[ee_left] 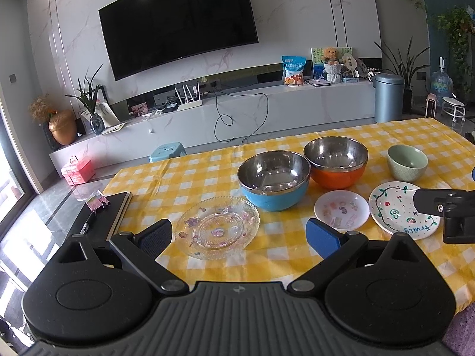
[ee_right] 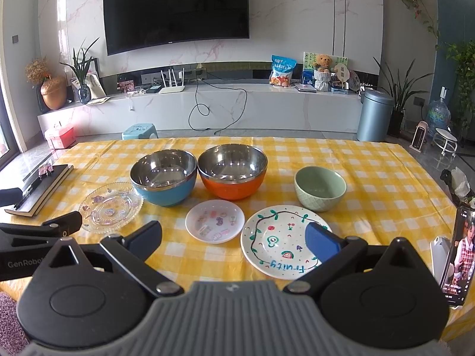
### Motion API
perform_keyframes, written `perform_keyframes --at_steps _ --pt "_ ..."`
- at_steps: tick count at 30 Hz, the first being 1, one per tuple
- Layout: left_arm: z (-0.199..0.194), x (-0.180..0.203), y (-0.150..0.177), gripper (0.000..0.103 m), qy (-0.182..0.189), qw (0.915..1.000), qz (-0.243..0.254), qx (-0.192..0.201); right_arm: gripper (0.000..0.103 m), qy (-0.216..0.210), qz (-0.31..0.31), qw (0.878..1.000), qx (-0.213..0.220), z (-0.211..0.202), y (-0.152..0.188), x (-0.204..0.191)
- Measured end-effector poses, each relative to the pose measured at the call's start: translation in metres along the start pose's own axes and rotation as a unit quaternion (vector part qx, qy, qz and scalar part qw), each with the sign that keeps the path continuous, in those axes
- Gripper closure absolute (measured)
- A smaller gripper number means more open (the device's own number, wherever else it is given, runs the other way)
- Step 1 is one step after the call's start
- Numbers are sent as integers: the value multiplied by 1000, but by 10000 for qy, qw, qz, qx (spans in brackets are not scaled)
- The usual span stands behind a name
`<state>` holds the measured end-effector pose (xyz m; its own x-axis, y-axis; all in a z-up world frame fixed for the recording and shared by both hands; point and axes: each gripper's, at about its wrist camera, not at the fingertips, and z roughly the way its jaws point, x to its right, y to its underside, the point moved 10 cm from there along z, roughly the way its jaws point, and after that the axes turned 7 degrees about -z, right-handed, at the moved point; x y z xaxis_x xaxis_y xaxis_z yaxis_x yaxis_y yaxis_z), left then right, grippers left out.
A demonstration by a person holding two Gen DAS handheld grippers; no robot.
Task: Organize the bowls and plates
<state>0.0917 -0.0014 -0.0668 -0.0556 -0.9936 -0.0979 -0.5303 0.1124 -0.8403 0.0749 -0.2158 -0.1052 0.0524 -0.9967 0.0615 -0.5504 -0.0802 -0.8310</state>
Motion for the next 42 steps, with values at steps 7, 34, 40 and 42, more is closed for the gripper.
perform_keyframes --at_steps 7,34,40,42 --pt "0 -1 1 0 2 10000 -10 -19 2 3 9 10000 -13 0 1 0" --pt "0 -3 6 0 1 10000 -20 -57 2 4 17 10000 -36 2 2 0" --pt "1 -3 5 0 -2 10000 -21 -53 2 -1 18 10000 -38 2 2 0" --pt "1 -3 5 0 1 10000 -19 -55 2 0 20 10000 -39 2 2 0"
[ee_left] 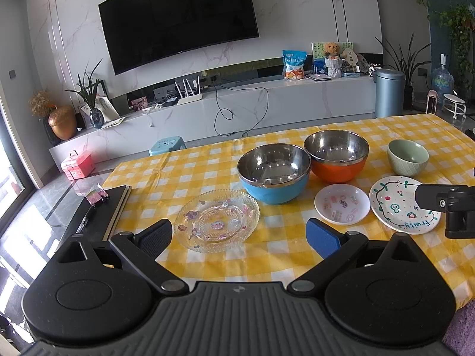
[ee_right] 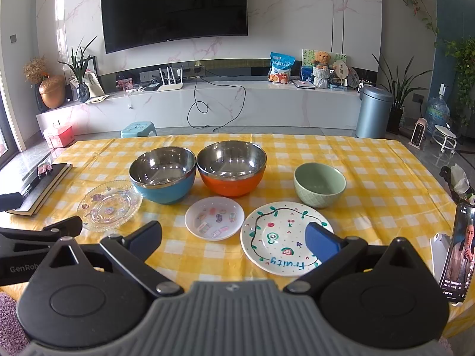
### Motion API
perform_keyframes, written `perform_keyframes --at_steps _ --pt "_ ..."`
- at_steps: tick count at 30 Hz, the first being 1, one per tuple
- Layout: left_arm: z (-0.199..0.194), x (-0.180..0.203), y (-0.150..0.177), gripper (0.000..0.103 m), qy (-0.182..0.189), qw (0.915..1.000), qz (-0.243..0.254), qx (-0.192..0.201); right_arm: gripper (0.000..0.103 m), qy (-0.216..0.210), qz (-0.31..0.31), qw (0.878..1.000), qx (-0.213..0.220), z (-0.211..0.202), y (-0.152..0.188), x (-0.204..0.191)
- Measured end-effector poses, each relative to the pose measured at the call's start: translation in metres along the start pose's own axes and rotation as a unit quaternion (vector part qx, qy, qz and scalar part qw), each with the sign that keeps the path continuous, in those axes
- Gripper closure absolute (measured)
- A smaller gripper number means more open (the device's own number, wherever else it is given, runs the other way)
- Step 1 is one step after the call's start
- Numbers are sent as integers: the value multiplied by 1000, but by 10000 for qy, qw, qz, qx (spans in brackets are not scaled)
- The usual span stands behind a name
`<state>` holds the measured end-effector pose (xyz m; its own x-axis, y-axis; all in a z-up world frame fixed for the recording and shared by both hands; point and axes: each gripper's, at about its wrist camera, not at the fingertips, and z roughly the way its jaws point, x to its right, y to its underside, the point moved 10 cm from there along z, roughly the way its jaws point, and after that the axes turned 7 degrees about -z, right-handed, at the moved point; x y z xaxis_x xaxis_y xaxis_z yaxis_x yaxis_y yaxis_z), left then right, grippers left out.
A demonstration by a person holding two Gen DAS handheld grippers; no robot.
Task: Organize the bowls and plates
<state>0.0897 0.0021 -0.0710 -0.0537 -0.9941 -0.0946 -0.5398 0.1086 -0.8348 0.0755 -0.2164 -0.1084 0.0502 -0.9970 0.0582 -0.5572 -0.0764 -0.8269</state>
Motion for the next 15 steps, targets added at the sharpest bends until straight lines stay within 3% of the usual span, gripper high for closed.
perform_keyframes --at_steps 15 --pt "1 0 2 0 13 10000 -8 -22 2 -18 21 10000 -56 2 6 -1"
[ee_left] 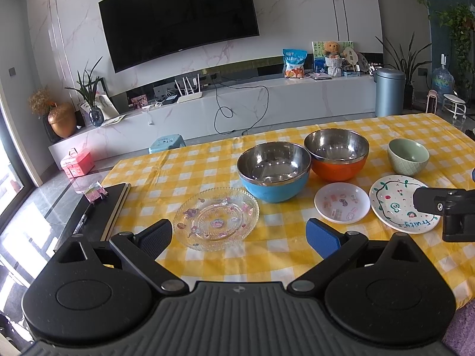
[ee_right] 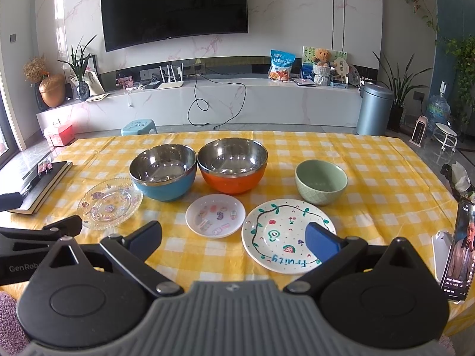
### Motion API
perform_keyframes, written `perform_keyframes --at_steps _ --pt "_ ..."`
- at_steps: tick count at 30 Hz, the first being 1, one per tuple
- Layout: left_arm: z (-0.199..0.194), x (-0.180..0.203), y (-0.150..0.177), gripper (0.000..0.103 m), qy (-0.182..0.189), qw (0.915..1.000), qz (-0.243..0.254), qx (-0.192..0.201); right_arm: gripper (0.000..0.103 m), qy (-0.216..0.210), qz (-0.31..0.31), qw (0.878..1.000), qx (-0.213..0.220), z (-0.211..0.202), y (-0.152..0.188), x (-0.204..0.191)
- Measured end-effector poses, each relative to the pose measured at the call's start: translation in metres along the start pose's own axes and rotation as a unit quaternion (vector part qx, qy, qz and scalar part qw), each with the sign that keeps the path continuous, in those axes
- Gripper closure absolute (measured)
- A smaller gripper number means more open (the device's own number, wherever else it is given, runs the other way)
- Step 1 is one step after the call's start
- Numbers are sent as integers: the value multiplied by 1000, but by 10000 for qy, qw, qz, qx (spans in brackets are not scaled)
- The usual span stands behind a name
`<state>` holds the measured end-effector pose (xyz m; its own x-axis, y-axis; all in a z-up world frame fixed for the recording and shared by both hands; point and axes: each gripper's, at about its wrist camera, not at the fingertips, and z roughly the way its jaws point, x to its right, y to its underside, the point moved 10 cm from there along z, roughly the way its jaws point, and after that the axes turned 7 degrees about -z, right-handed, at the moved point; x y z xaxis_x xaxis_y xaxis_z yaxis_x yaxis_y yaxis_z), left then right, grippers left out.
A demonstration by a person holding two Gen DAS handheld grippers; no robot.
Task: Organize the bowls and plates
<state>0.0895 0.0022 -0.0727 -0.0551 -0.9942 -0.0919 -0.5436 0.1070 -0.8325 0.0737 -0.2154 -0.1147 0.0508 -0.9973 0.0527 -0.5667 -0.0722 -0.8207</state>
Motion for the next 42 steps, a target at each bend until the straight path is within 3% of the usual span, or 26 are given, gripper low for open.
perform_keyframes --at_steps 5,17,21,25,34,42 --pt "10 6 14 0 113 9999 -36 -76 2 -56 236 9997 -41 10 7 6" --pt "36 57 32 0 911 9952 -96 -350 5 221 425 9988 -103 48 29 47" --pt "45 71 33 19 1119 9918 -292 -552 19 211 435 9984 -297 64 40 59" --pt "55 85 31 25 1244 9894 -329 -665 29 85 409 9986 -337 75 49 68" --pt "81 137 28 31 1894 9757 -472 -994 30 176 117 9998 -70 92 47 98" --pt "102 164 35 52 2341 9549 -1001 -1525 47 51 584 9978 -310 116 49 134"
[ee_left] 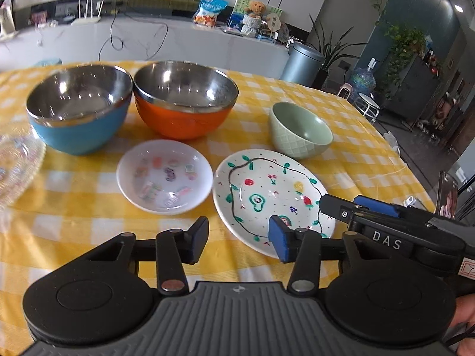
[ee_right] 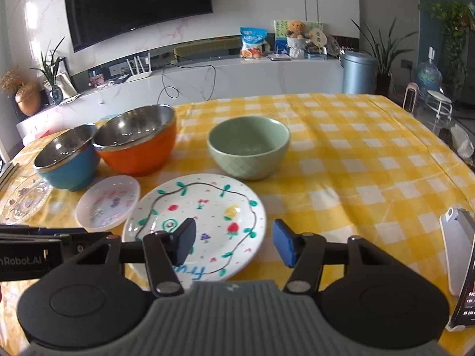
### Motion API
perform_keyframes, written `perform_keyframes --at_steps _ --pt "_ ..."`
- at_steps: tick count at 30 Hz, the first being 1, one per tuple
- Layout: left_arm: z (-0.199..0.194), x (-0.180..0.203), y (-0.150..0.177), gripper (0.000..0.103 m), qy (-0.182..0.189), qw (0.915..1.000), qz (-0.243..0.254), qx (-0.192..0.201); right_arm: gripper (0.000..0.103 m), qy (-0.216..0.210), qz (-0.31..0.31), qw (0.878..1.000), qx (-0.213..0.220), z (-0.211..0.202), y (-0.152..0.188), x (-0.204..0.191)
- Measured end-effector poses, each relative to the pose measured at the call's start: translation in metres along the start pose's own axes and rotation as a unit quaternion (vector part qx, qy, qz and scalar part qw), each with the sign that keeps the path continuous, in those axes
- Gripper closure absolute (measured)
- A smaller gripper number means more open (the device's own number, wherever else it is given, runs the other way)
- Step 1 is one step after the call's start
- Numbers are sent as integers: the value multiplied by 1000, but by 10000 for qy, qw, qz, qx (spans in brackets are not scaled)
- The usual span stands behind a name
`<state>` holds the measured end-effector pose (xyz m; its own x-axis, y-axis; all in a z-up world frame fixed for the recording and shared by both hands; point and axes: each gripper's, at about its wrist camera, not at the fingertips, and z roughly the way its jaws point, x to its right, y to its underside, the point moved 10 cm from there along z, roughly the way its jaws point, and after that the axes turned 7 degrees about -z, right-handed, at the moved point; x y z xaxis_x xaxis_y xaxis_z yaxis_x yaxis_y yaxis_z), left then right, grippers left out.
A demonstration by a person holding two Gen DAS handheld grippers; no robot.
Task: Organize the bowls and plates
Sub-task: 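Move the left gripper toward the rim of the painted 'fruity' plate, then close the left gripper on the painted plate rim and lift it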
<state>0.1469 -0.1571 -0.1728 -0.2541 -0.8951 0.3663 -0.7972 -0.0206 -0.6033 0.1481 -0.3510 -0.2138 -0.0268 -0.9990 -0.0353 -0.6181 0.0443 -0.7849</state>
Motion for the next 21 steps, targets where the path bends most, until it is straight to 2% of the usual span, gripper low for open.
perform_keyframes --at_steps 3,7,9,16,18,21 --pt "8 0 2 58 25 9998 -196 -99 50 0 142 9999 -40 8 1 9" --pt "14 2 6 62 66 9991 -365 -194 53 -72 314 9994 -83 16 2 17" --pt "16 2 6 66 88 9989 -410 -198 59 -125 350 9992 -108 20 2 18" --pt "26 -11 -3 71 -71 9977 -661 -115 68 -225 441 9986 -183 40 -3 24" --pt "29 -12 -6 72 -42 9973 -724 -100 77 -249 495 9982 -248 47 -3 27" --pt "32 -13 -8 72 -51 9970 -767 -78 78 -277 601 9974 -302 54 -2 31"
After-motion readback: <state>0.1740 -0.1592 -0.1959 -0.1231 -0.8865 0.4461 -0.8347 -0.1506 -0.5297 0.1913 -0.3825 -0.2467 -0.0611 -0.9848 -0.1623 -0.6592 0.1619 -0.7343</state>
